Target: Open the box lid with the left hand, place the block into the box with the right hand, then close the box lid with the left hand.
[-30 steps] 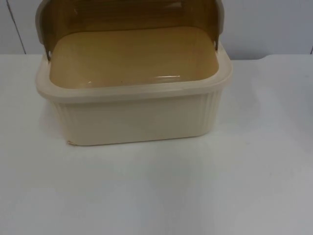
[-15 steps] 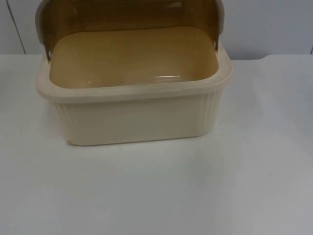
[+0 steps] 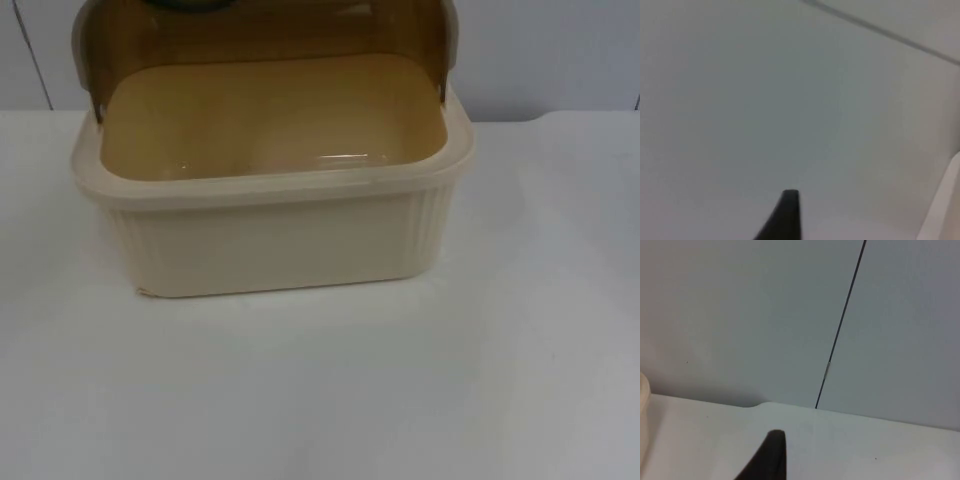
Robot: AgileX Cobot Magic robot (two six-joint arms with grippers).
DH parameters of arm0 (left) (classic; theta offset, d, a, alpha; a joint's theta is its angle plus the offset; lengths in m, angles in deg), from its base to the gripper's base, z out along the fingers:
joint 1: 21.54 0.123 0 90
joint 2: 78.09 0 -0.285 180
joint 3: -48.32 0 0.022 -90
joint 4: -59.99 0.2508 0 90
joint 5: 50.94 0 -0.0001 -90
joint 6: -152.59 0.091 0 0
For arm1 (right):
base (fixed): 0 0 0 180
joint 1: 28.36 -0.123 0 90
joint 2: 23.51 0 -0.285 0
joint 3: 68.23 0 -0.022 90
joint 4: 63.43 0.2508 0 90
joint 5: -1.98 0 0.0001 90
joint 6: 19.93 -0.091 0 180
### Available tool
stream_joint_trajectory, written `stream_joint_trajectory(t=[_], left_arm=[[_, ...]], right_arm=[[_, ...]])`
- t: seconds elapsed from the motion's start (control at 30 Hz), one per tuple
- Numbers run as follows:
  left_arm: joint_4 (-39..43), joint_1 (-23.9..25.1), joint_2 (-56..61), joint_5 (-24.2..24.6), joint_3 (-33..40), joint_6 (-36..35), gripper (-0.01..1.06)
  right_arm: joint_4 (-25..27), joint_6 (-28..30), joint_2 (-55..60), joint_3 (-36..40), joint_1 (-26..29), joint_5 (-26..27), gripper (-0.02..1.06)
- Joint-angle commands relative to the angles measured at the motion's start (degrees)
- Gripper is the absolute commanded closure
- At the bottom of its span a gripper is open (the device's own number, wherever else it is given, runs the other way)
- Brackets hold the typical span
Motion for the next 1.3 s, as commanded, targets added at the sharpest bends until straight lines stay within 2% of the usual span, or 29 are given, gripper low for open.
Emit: stream_joint_trajectory(t=[0.0, 0.13, 0.17, 0.23, 0.3, 0.5, 0.6, 0.67, 0.7, 0.8, 0.83, 0.9, 0.97, 1.0, 1.1, 1.27], left_arm=[[-0.4, -0.9, 0.1, -1.6, -0.5, -0.2, 0.28], [-3.7, -0.9, 0.1, -3.5, -0.5, -0.2, 0.72], [-3.7, -0.9, 0.1, -3.5, -0.5, -0.2, 0.72], [-4.4, -0.9, 0.1, -3.6, -0.5, -0.2, 0.90], [-7.3, -0.9, 0.1, -3.6, -0.5, -0.9, 1.04], [-12.8, -0.9, 0.1, -3.2, -0.5, -1.4, 1.05], [-18.1, -0.2, -0.4, -5.1, -0.5, 1.5, 1.05], [-26.7, -0.2, -0.9, -4.9, -0.5, 12.8, 1.05], [-26.7, -0.2, -0.9, -4.9, -0.5, 12.8, 1.05], [-46.4, 0.5, -1.0, -0.1, -0.5, 35.5, 1.05], [-46.4, 0.5, -1.0, -0.1, -0.5, 35.5, 1.05], [-60.9, 2.6, -1.0, 3.1, -0.5, 49.9, 1.05], [-73.2, 5.2, -1.0, 5.7, -0.5, 58.3, 1.05], [-76.1, 6.2, -1.0, 7.0, -0.5, 60.4, 1.05], [-76.4, 7.2, -1.0, 8.1, -0.5, 61.4, 1.05], [-76.2, 7.2, -2.1, 6.2, -0.5, 61.4, 1.05]], right_arm=[[-0.2, -0.1, -0.3, -0.3, 0.3, 0.0, 0.00], [-0.2, -0.1, -0.2, -0.3, 0.3, 0.0, 0.00], [-0.2, -0.1, -0.2, -0.3, 0.3, 0.0, 0.00], [-0.2, -0.1, -0.2, -0.3, 0.3, 0.0, 0.00], [-0.2, -0.1, -0.2, -0.3, 0.3, 0.0, 0.00], [-0.2, -0.1, -0.2, -0.3, 0.3, 0.0, 0.00], [-0.2, -0.1, -0.2, -0.3, 0.3, -0.1, 0.00], [-0.1, -0.4, -0.2, -0.3, 0.3, -0.6, 0.00], [-0.1, -0.4, -0.2, -0.3, 0.3, -0.6, 0.00], [-0.1, -0.5, -0.2, -0.3, 0.3, -0.5, 0.00], [-0.1, -0.5, -0.2, -0.3, 0.3, -0.5, 0.00], [-0.1, -0.5, -0.2, -0.3, 0.3, -0.5, 0.00], [-0.2, -0.7, -0.2, -0.3, 0.3, -0.5, 0.00], [-0.2, -0.8, -0.2, -0.3, 0.2, -0.5, 0.00], [-0.2, -1.2, -0.2, -0.3, 0.2, -0.4, 0.00], [-0.1, -1.2, -0.2, -0.3, 0.2, -0.4, 0.00]])
